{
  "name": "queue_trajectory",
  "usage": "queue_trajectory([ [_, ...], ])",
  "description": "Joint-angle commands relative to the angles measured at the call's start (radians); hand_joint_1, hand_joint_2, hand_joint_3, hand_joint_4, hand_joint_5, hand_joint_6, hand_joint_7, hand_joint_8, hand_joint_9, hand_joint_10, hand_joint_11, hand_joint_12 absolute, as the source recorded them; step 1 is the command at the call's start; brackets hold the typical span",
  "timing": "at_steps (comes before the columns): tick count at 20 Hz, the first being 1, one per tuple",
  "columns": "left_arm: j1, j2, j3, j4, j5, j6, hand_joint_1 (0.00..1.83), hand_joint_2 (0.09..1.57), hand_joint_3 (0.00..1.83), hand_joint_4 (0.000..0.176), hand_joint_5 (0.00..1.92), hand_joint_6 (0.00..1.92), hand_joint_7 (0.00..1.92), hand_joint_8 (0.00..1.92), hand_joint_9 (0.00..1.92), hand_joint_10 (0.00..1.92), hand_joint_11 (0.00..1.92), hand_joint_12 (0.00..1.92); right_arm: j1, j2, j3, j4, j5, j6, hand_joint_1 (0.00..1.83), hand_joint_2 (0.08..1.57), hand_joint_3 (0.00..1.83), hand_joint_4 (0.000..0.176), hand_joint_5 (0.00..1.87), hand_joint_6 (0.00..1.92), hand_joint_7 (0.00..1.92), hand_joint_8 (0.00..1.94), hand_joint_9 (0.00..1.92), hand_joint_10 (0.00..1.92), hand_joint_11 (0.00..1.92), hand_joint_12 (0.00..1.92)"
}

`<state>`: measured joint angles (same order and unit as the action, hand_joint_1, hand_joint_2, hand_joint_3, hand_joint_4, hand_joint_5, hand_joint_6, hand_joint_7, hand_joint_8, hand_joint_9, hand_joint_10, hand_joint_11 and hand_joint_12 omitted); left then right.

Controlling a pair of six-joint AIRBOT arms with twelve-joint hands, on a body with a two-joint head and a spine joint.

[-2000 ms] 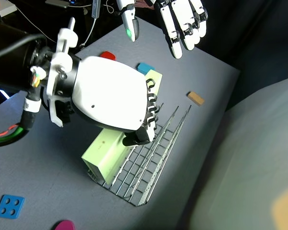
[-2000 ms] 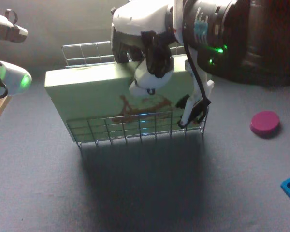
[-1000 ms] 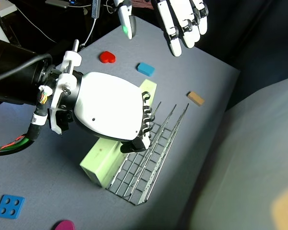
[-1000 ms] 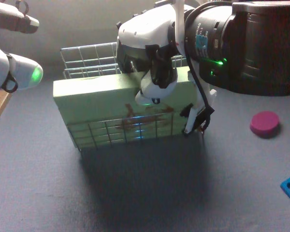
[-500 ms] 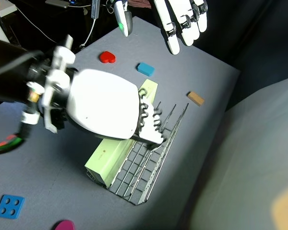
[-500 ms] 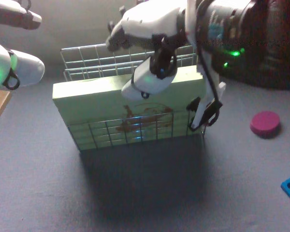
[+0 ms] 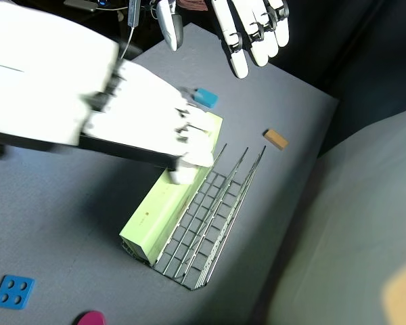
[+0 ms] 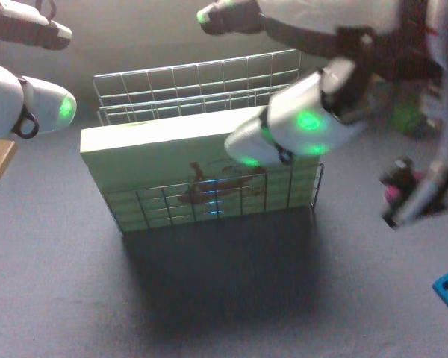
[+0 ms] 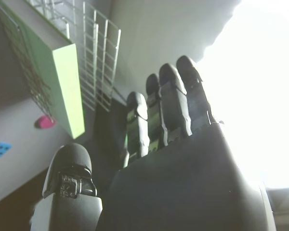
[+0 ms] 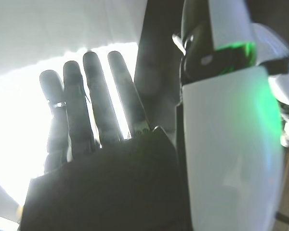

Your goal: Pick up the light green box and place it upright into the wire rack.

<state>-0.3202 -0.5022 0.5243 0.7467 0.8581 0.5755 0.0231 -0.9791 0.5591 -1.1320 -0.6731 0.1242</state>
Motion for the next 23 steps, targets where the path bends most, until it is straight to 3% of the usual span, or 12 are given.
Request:
queue_trajectory([
  [1, -0.015, 0.0, -0.003, 0.063, -0.07, 0.004, 0.02, 1.32, 0.0, 0.094, 0.21, 0.0, 0.21, 0.0, 0.2, 0.0, 0.0, 0.44, 0.022, 0.01, -0.021, -0.056, 0.016, -0.02, 0.63, 0.96, 0.0, 0.0, 0.31, 0.01, 0.35, 0.01, 0.33, 0.01, 0.0, 1.12],
  [4, -0.015, 0.001, -0.002, 0.063, -0.066, 0.007, 0.27, 1.22, 0.0, 0.092, 0.28, 0.01, 0.3, 0.01, 0.28, 0.02, 0.0, 0.66, 0.006, 0.084, -0.093, -0.062, -0.002, -0.058, 0.57, 1.01, 0.0, 0.0, 0.53, 0.03, 0.65, 0.04, 0.59, 0.08, 0.25, 1.17],
  [5, -0.017, 0.001, -0.002, 0.063, -0.062, 0.007, 0.34, 1.21, 0.0, 0.045, 0.56, 0.03, 0.6, 0.04, 0.57, 0.19, 0.09, 1.14, -0.002, 0.109, -0.111, -0.066, -0.002, -0.057, 0.62, 1.06, 0.0, 0.0, 0.82, 0.07, 0.88, 0.19, 0.63, 0.85, 0.58, 1.44],
  [6, -0.021, 0.0, -0.001, 0.063, -0.059, 0.007, 0.34, 1.21, 0.0, 0.045, 0.56, 0.03, 0.6, 0.04, 0.57, 0.19, 0.09, 1.14, -0.012, 0.135, -0.129, -0.068, -0.002, -0.057, 0.62, 1.06, 0.0, 0.0, 0.82, 0.07, 0.88, 0.19, 0.63, 0.85, 0.58, 1.44],
  [7, -0.024, 0.0, 0.0, 0.063, -0.058, 0.007, 0.41, 1.2, 0.0, 0.0, 0.75, 0.21, 0.67, 0.51, 0.59, 0.9, 0.37, 1.33, -0.02, 0.156, -0.143, -0.072, -0.002, -0.057, 0.65, 1.08, 0.0, 0.0, 0.73, 0.75, 0.77, 0.86, 0.67, 1.37, 0.74, 1.64],
  [9, -0.031, 0.0, 0.0, 0.063, -0.049, 0.007, 0.64, 1.19, 0.0, 0.0, 0.61, 1.84, 0.72, 1.88, 0.94, 1.9, 1.09, 1.91, -0.049, 0.208, -0.18, -0.084, -0.002, -0.04, 0.71, 1.14, 0.0, 0.0, 0.66, 1.9, 0.8, 1.91, 1.08, 1.91, 1.29, 1.91],
  [12, -0.03, 0.001, -0.001, 0.063, -0.047, 0.014, 0.68, 1.2, 0.0, 0.0, 1.18, 1.92, 1.25, 1.92, 1.31, 1.92, 1.46, 1.92, -0.089, 0.242, -0.212, -0.152, -0.002, 0.031, 0.72, 1.24, 0.01, 0.0, 1.02, 1.92, 1.19, 1.94, 1.43, 1.92, 1.68, 1.92],
  [14, -0.03, 0.001, -0.001, 0.063, -0.047, 0.016, 0.62, 1.25, 0.0, 0.019, 1.31, 1.92, 1.39, 1.92, 1.46, 1.92, 1.59, 1.92, -0.101, 0.246, -0.225, -0.157, -0.001, 0.034, 0.66, 1.33, 0.01, 0.0, 1.14, 1.92, 1.32, 1.94, 1.53, 1.92, 1.76, 1.92],
  [15, -0.03, 0.001, -0.001, 0.063, -0.047, 0.016, 0.52, 1.35, 0.01, 0.17, 1.38, 1.92, 1.5, 1.92, 1.58, 1.92, 1.72, 1.92, -0.108, 0.248, -0.232, -0.161, 0.0, 0.044, 0.56, 1.45, 0.01, 0.042, 1.27, 1.92, 1.46, 1.94, 1.61, 1.92, 1.83, 1.92],
  [16, -0.03, 0.001, -0.001, 0.063, -0.047, 0.016, 0.5, 1.38, 0.01, 0.175, 1.38, 1.92, 1.52, 1.92, 1.6, 1.92, 1.75, 1.92, -0.113, 0.249, -0.237, -0.167, 0.002, 0.055, 0.57, 1.47, 0.0, 0.149, 1.29, 1.92, 1.48, 1.94, 1.62, 1.92, 1.83, 1.92],
  [17, -0.03, 0.001, -0.001, 0.063, -0.045, 0.016, 0.5, 1.4, 0.02, 0.176, 1.38, 1.92, 1.53, 1.92, 1.61, 1.92, 1.77, 1.92, -0.12, 0.25, -0.242, -0.183, 0.002, 0.069, 0.57, 1.47, 0.0, 0.171, 1.29, 1.92, 1.49, 1.94, 1.62, 1.92, 1.83, 1.92],
  [23, -0.03, 0.001, -0.002, 0.063, -0.038, 0.016, 0.5, 1.43, 0.01, 0.176, 1.38, 1.92, 1.53, 1.92, 1.61, 1.92, 1.76, 1.92, -0.138, 0.255, -0.247, -0.239, 0.012, 0.078, 0.68, 1.45, 0.0, 0.176, 1.25, 1.92, 1.46, 1.94, 1.62, 1.92, 1.81, 1.92],
])
